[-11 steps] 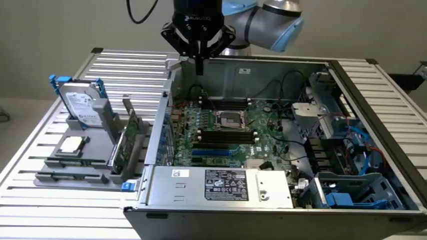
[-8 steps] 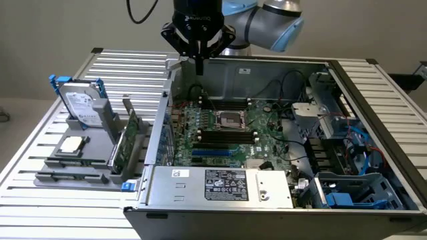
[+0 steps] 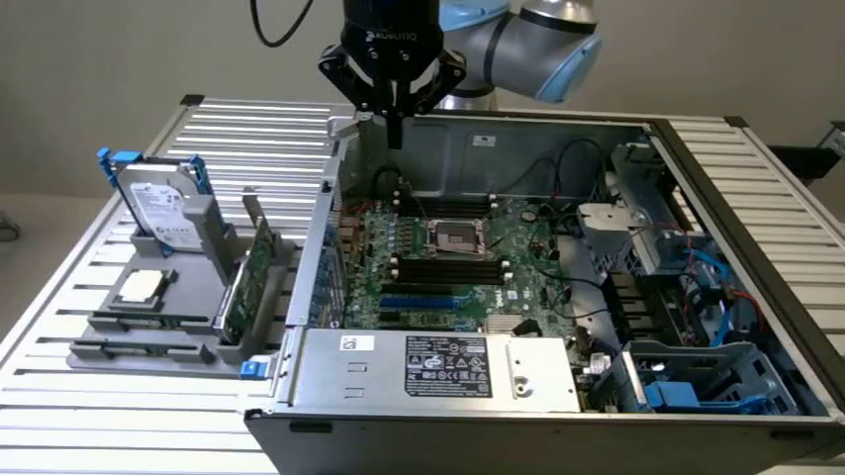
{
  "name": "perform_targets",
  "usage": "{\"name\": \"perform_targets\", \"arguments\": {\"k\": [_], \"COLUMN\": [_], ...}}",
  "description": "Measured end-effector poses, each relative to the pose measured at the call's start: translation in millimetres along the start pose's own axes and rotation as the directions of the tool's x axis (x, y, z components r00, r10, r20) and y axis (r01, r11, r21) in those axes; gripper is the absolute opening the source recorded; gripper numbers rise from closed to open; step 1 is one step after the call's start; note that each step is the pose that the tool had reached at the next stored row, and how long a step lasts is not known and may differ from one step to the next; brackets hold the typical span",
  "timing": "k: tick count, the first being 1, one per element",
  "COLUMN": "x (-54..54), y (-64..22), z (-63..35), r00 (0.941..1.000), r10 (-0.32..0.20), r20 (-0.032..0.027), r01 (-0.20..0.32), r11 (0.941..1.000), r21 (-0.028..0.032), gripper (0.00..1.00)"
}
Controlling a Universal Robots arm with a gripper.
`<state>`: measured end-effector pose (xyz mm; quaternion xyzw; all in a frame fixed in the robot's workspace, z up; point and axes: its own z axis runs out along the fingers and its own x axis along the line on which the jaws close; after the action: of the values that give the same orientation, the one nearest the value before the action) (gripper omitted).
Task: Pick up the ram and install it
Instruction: 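Reach for the ram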
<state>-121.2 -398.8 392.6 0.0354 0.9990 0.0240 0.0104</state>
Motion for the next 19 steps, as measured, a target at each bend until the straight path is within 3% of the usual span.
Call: {"name": "perform_targets", "arguments": {"k": [5, 6, 19], "x": [2.5, 6.7, 65.8], "y": [-0.2, -0.5, -4.9], "z": [-0.2, 0.0, 4.4], "r00": [1.0, 1.0, 0.9998], "r10": [0.0, 0.0, 0.001], "r20": [-0.001, -0.0051, -0.0184], "r01": [0.0, 0.0, -0.001], "r11": [1.0, 1.0, 1.0], "r21": [0.0004, 0.0008, 0.0013], "gripper": [0.11, 0.11, 0.11]}}
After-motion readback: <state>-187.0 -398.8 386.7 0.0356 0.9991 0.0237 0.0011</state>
